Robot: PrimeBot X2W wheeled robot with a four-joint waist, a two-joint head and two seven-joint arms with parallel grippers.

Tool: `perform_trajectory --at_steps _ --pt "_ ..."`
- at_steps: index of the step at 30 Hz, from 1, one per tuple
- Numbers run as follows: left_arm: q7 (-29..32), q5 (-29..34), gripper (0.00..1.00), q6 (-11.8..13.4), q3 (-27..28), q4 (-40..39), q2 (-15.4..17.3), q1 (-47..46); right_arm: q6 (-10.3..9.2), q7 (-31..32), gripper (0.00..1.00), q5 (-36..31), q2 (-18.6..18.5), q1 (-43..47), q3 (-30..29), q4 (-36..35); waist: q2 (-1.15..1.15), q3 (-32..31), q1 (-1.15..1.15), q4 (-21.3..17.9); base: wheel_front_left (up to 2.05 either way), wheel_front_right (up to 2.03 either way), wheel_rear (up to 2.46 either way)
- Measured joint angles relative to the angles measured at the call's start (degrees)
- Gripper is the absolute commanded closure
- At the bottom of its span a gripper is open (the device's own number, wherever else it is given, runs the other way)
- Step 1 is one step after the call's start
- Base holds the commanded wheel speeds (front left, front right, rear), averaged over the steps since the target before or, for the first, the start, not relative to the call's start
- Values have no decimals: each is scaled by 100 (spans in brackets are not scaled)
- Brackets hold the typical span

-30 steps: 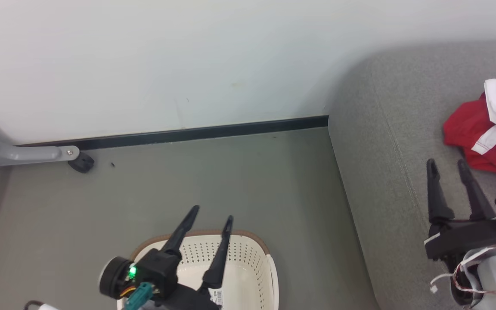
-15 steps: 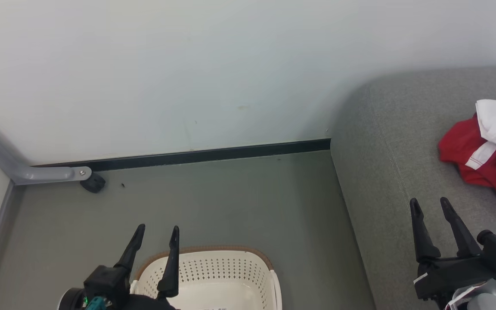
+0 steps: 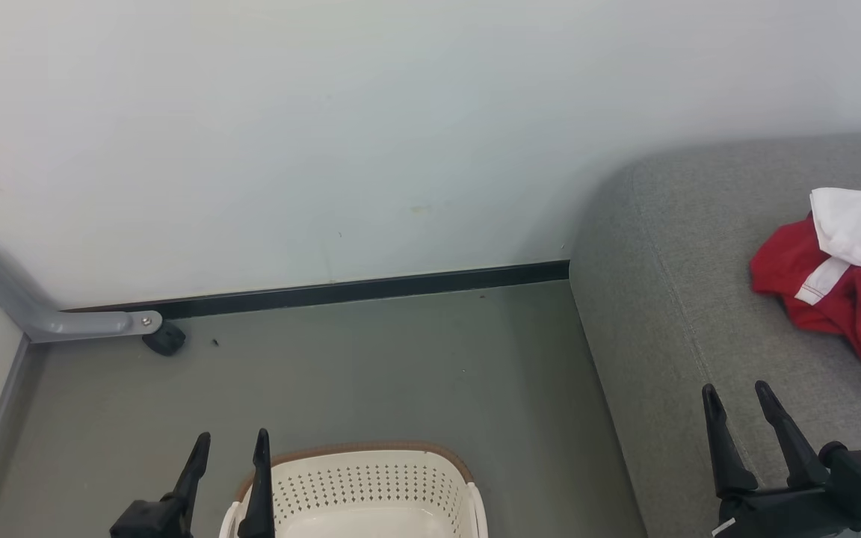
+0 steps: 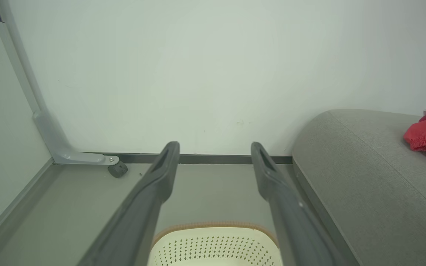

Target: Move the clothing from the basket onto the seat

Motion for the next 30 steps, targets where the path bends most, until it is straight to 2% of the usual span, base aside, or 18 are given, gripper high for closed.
perform_trajectory --at_steps 12,30 --pt "-123 0 0 3 180 123 -79 166 -136 0 0 -4 -13 295 -43 -336 1 -70 1 9 0 0 0" --pt "-196 1 0 4 261 189 -160 174 -199 79 0 -45 -48 403 -64 -637 1 -71 1 33 0 0 0"
